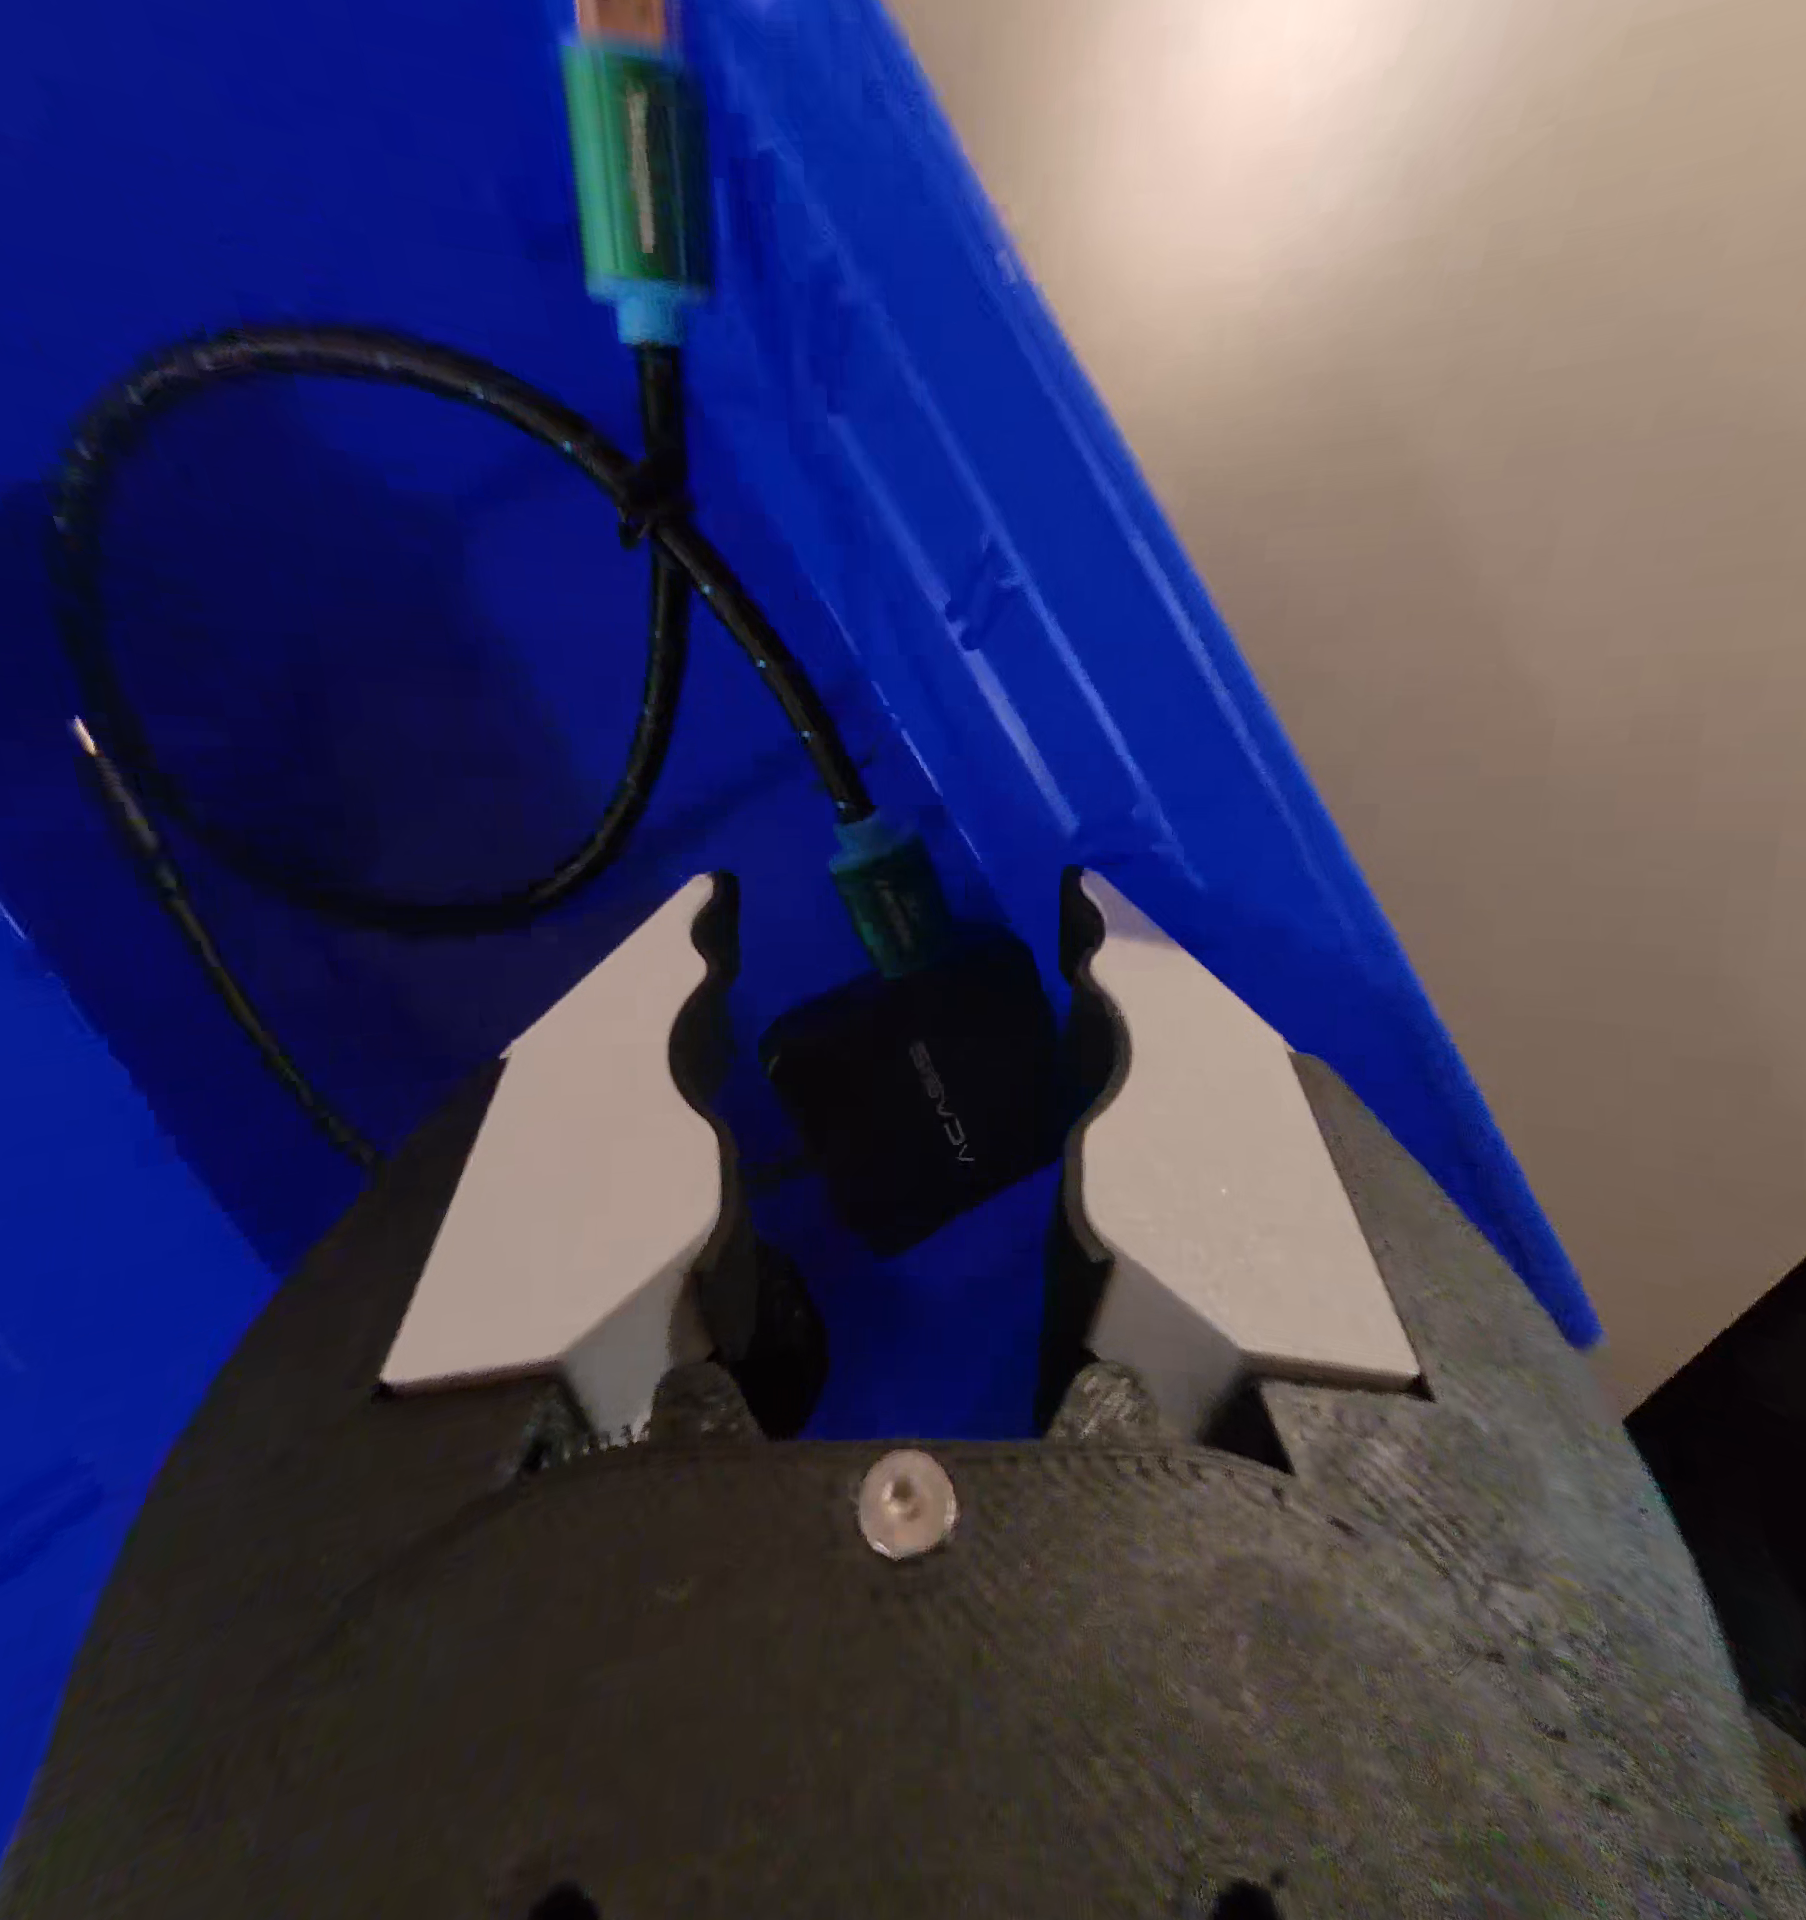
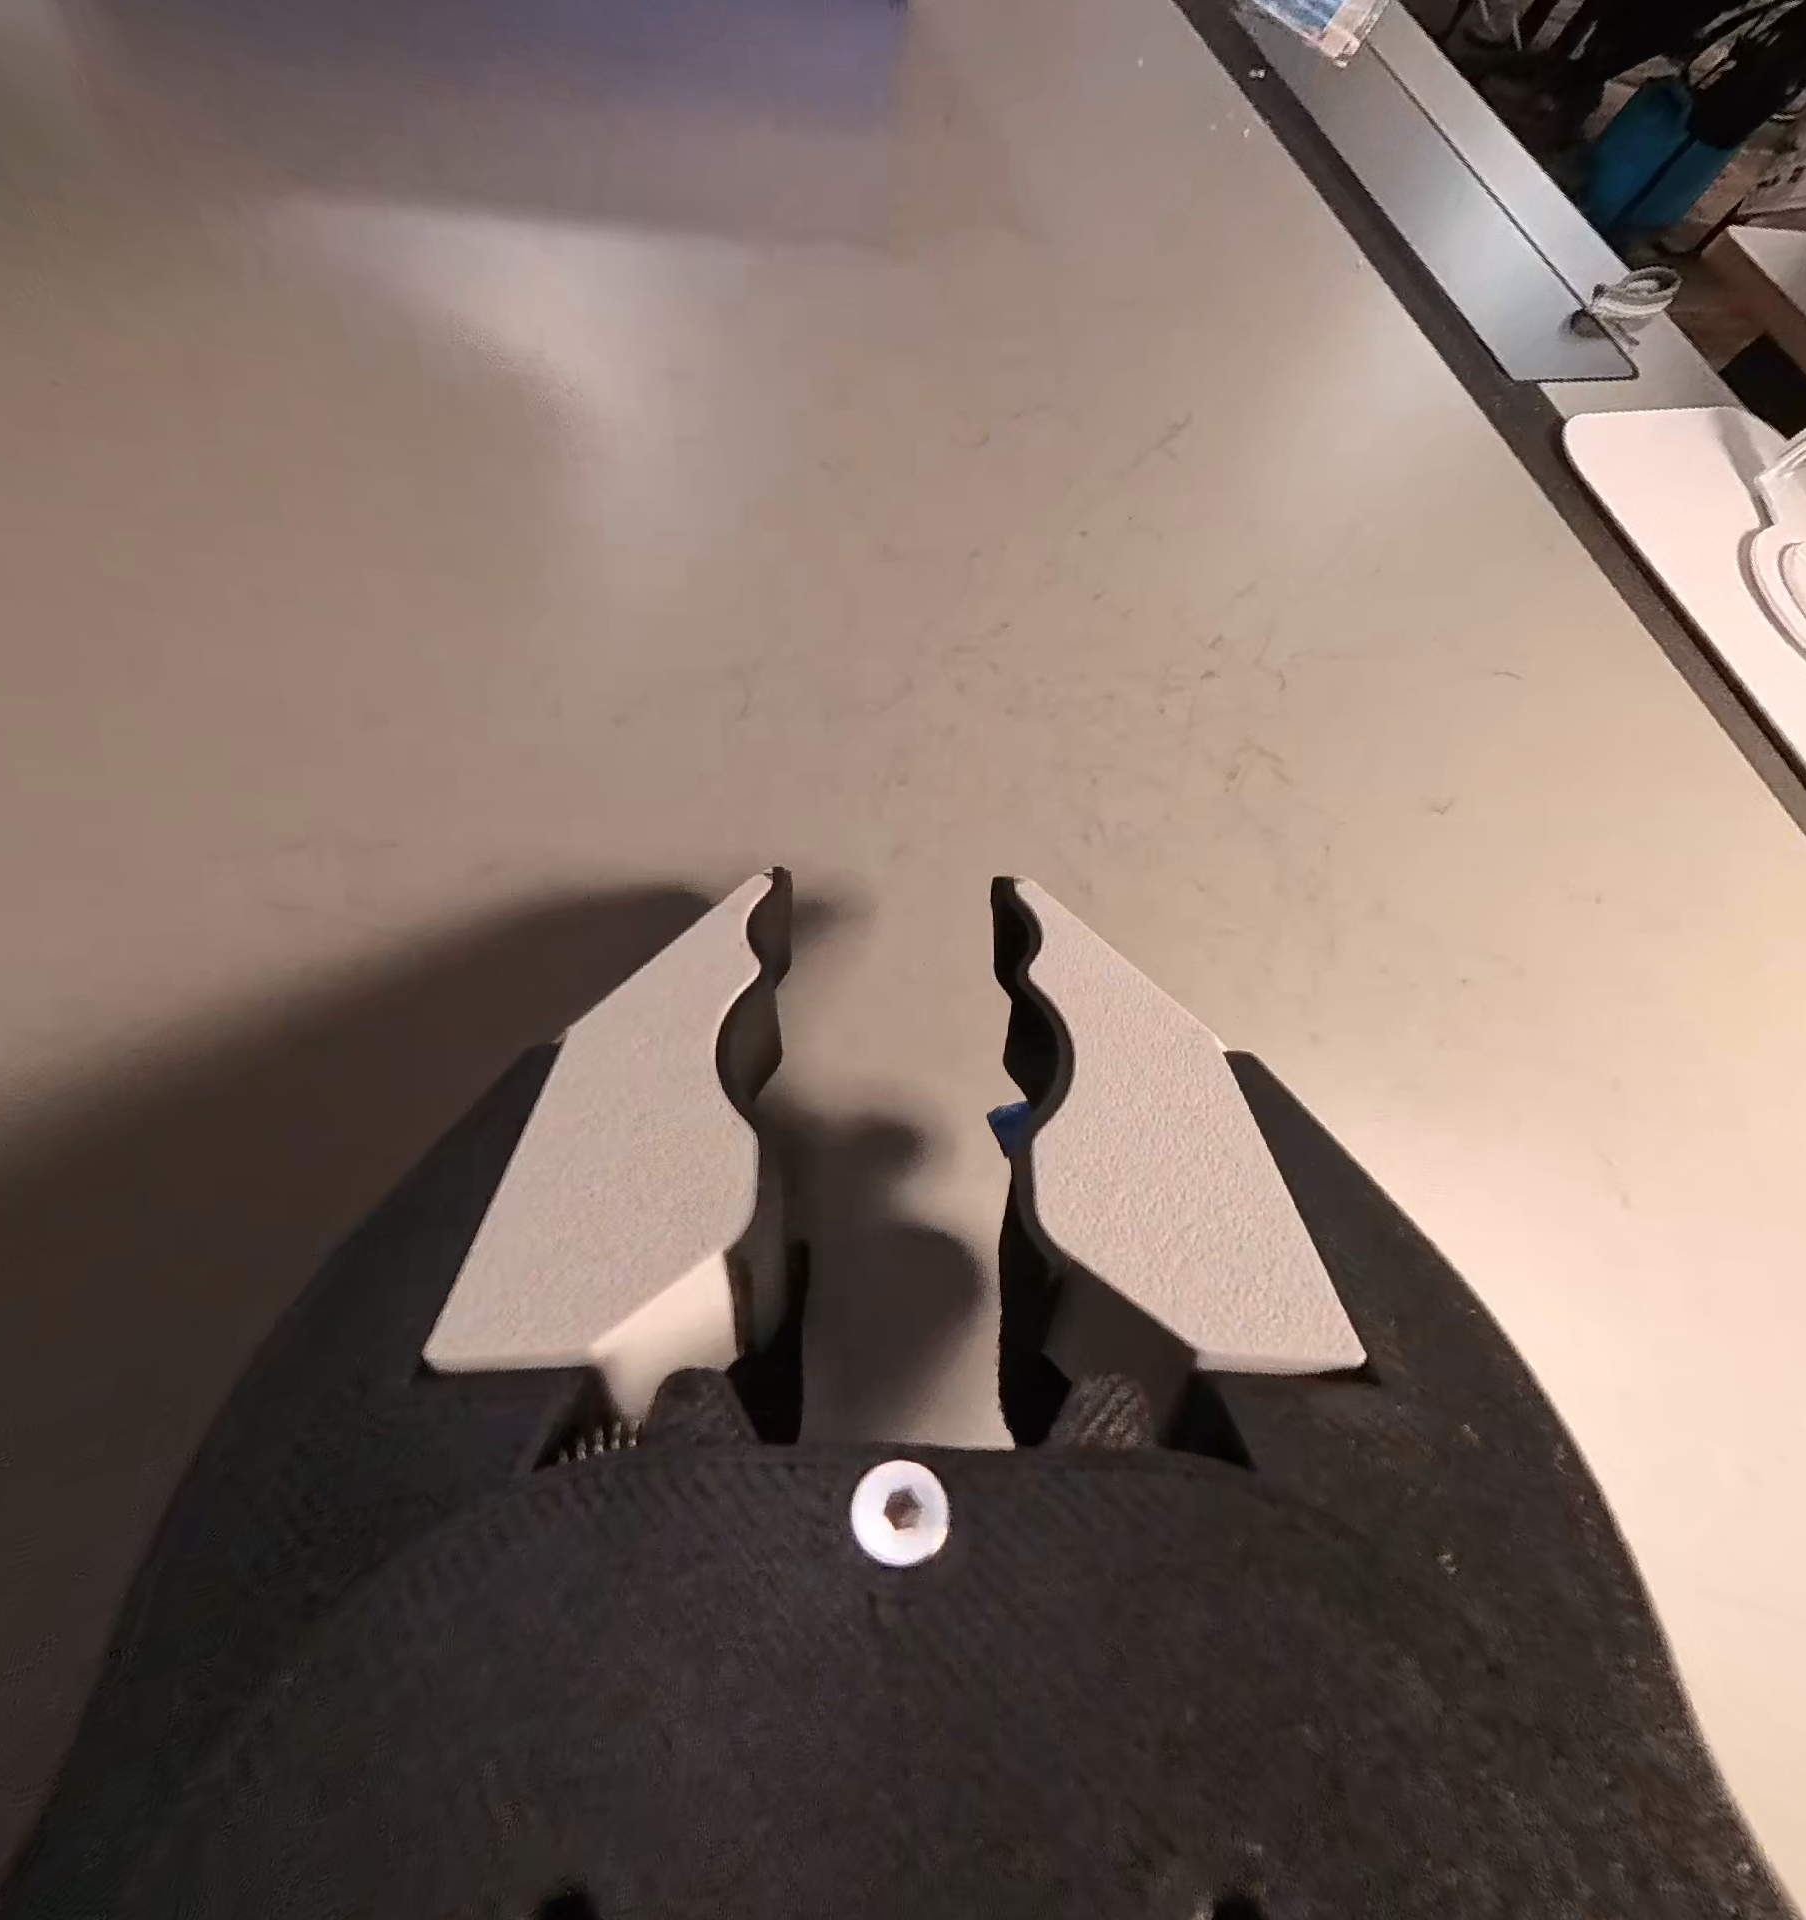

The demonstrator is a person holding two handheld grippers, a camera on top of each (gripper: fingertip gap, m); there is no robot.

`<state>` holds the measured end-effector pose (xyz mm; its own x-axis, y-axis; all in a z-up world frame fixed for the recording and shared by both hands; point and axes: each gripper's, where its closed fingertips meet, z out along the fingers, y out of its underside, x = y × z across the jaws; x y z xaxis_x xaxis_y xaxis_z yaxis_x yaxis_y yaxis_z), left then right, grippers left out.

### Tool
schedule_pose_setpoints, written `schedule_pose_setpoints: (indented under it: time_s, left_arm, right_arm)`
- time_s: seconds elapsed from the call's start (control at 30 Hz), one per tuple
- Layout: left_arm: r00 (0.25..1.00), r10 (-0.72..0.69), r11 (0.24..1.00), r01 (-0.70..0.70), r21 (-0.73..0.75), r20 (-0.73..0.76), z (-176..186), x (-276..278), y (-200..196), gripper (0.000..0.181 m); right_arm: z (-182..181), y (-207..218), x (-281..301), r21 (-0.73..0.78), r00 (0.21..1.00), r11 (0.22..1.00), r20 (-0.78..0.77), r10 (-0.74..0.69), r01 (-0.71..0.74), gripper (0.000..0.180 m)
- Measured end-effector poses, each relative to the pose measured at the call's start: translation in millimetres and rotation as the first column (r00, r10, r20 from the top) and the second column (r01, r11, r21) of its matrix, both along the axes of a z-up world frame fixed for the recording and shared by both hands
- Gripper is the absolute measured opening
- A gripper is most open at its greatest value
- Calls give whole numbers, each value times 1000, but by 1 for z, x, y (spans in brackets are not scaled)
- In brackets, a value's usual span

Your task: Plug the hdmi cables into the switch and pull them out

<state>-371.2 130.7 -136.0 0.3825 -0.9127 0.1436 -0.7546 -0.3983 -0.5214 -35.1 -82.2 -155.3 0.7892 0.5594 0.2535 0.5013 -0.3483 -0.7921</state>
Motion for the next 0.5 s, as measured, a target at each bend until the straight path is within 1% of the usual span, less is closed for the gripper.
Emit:
schedule_pose_setpoints:
  time_s: [0.07, 0.13, 0.2, 0.23, 0.33, 0.4, 0.5]
  left_arm:
    - [999, 25, 1000, -25, -14, -36, -11, 2, 3, 60]
    - [997, 27, 999, -30, -34, -74, -24, 5, 1, 48]
    - [989, 45, 999, -47, -13, -139, -38, 4, 3, 47]
    - [992, 45, 999, -45, 5, -115, -36, 9, 4, 41]
    - [986, 79, 996, -71, 57, -150, -38, 9, 11, 31]
    - [985, 83, 996, -76, 50, -149, -37, 11, 12, 24]
    - [986, 117, 990, -106, 95, -122, -30, 8, 20, 23]
  right_arm:
    - [-1, 0, 0, 1, 1000, 1000, 7, 2, -2, 41]
    - [-1, -1, -1, 3, 1000, 1000, 17, 5, -5, 40]
    - [-1, -1, -1, 7, 1000, 1000, 19, 6, -6, 40]
    - [-1, -1, -1, 8, 1000, 1000, 19, 6, -6, 40]
    - [-1, -1, -1, 9, 1000, 1000, 23, 5, -5, 40]
    - [-1, -1, 0, 11, 1000, 1000, 25, 3, -3, 40]
    - [0, -1, 0, 14, 1000, 1000, 26, 0, -1, 40]
